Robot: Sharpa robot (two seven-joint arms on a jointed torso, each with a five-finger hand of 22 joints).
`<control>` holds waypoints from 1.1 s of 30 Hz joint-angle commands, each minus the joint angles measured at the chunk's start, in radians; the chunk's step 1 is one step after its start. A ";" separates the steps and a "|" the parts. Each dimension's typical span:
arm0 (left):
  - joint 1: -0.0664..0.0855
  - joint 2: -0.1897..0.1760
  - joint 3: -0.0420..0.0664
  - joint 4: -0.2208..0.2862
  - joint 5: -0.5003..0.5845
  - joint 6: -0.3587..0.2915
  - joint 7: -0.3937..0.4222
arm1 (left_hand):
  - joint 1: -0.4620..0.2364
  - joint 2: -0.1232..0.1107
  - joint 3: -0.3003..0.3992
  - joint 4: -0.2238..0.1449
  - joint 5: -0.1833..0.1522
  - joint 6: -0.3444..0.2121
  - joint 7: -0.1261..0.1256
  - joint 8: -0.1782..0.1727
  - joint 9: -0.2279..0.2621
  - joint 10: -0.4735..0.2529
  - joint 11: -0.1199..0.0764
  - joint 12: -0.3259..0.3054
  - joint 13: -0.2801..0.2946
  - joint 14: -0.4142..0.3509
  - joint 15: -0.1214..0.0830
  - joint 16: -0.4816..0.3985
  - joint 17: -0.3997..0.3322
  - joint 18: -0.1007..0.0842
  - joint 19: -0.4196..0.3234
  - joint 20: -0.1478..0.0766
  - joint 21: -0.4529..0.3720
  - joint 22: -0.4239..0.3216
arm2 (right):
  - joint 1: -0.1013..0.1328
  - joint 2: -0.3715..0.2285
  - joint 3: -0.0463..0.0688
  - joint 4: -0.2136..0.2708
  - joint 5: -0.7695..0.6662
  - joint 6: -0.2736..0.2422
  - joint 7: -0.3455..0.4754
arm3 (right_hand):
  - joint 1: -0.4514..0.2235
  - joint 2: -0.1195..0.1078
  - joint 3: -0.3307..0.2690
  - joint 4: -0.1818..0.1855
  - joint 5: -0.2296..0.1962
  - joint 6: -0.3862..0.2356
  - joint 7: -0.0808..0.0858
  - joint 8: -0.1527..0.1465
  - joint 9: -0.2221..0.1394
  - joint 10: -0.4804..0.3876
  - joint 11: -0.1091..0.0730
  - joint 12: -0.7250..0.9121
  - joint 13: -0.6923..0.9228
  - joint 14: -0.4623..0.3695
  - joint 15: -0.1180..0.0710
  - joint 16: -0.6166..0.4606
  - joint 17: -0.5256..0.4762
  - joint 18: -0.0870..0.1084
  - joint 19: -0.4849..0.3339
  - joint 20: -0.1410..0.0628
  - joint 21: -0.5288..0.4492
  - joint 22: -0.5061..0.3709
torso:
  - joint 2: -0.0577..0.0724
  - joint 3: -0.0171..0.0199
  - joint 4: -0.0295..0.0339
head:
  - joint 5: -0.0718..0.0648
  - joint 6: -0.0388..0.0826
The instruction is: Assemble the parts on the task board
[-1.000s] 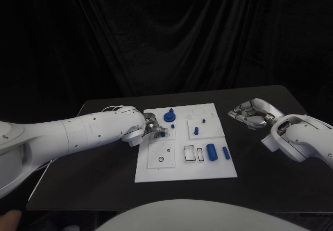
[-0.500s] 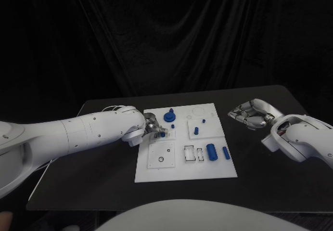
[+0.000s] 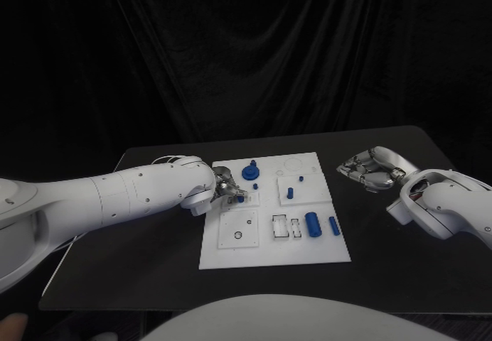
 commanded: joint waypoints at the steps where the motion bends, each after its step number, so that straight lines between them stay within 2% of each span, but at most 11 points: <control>1: -0.014 0.003 -0.009 0.001 0.005 0.041 -0.012 | 0.013 -0.002 0.013 -0.002 0.010 0.003 -0.006 -0.005 0.001 0.103 -0.008 0.004 0.263 0.104 -0.005 0.006 0.263 0.016 0.001 -0.008 -0.006 0.157 | -0.002 0.000 0.001 0.001 0.000 0.010 -0.019 | 0.012 -0.002 0.007 -0.001 0.004 -0.001 0.003 0.000 0.000 -0.011 -0.002 -0.007 -0.005 -0.009 0.002 -0.008 -0.003 0.011 -0.009 0.000 -0.008 0.103 | 0.000 0.0000 0.0005 | -0.002 0.000; 6: -0.015 0.000 -0.009 0.003 0.005 0.029 -0.004 | 0.018 -0.007 0.034 -0.010 0.027 0.005 -0.007 -0.004 0.002 0.103 -0.009 0.004 0.263 0.104 -0.006 0.006 0.263 0.015 0.002 -0.009 -0.005 0.159 | -0.002 0.000 0.001 0.001 0.000 0.011 -0.021 | 0.012 -0.002 0.008 -0.001 0.006 -0.001 0.003 0.000 0.000 -0.013 -0.002 -0.009 -0.007 -0.011 0.002 -0.011 -0.006 0.012 -0.010 0.000 -0.011 0.102 | 0.000 0.0000 -0.0001 | -0.002 0.000; 9: -0.015 -0.003 -0.009 0.008 0.005 0.014 0.004 | 0.027 -0.020 0.065 -0.027 0.061 0.012 -0.010 -0.001 0.006 0.103 -0.012 0.004 0.263 0.104 -0.009 0.006 0.263 0.014 0.005 -0.011 -0.003 0.162 | -0.002 0.000 0.001 0.001 0.000 0.012 -0.023 | 0.012 -0.002 0.008 -0.001 0.006 -0.001 0.003 0.000 0.000 -0.013 -0.002 -0.009 -0.007 -0.011 0.002 -0.011 -0.006 0.012 -0.010 0.000 -0.011 0.102 | 0.000 0.0002 -0.0004 | -0.001 0.000; 14: -0.015 -0.015 -0.009 0.027 0.005 -0.025 0.016 | 0.035 -0.038 0.115 -0.047 0.082 0.022 -0.015 0.005 0.013 0.103 -0.017 0.004 0.263 0.104 -0.013 0.006 0.263 0.012 0.011 -0.015 0.002 0.168 | -0.002 -0.001 0.001 0.000 0.000 0.013 -0.025 | 0.013 -0.003 0.010 -0.003 0.009 -0.001 0.003 0.000 0.000 -0.016 -0.002 -0.011 -0.011 -0.013 0.002 -0.014 -0.009 0.013 -0.012 0.000 -0.016 0.100 | 0.000 0.0002 -0.0002 | -0.002 0.000; 20: -0.015 -0.040 -0.009 0.068 0.005 -0.114 0.041 | 0.035 -0.050 0.139 -0.055 0.087 0.025 -0.017 0.008 0.018 0.103 -0.018 0.004 0.263 0.104 -0.015 0.006 0.263 0.012 0.012 -0.017 0.003 0.169 | -0.002 -0.002 0.001 -0.001 0.000 0.013 -0.026 | 0.013 -0.003 0.011 -0.003 0.011 -0.001 0.003 0.000 0.000 -0.019 -0.001 -0.013 -0.013 -0.015 0.002 -0.016 -0.012 0.013 -0.013 0.000 -0.018 0.100 | 0.000 0.0002 0.0001 | -0.002 0.000; 33: -0.015 -0.116 -0.009 0.164 0.006 -0.310 0.128 | 0.037 -0.059 0.155 -0.061 0.085 0.026 -0.018 0.011 0.023 0.103 -0.019 0.004 0.263 0.104 -0.016 0.006 0.263 0.014 0.008 -0.018 -0.002 0.166 | -0.002 -0.004 0.001 -0.002 0.000 0.011 -0.029 | 0.013 -0.003 0.012 -0.004 0.012 -0.001 0.004 0.000 0.000 -0.021 -0.001 -0.014 -0.015 -0.016 0.002 -0.018 -0.014 0.014 -0.015 0.000 -0.022 0.099 | 0.000 0.0002 0.0000 | -0.003 0.000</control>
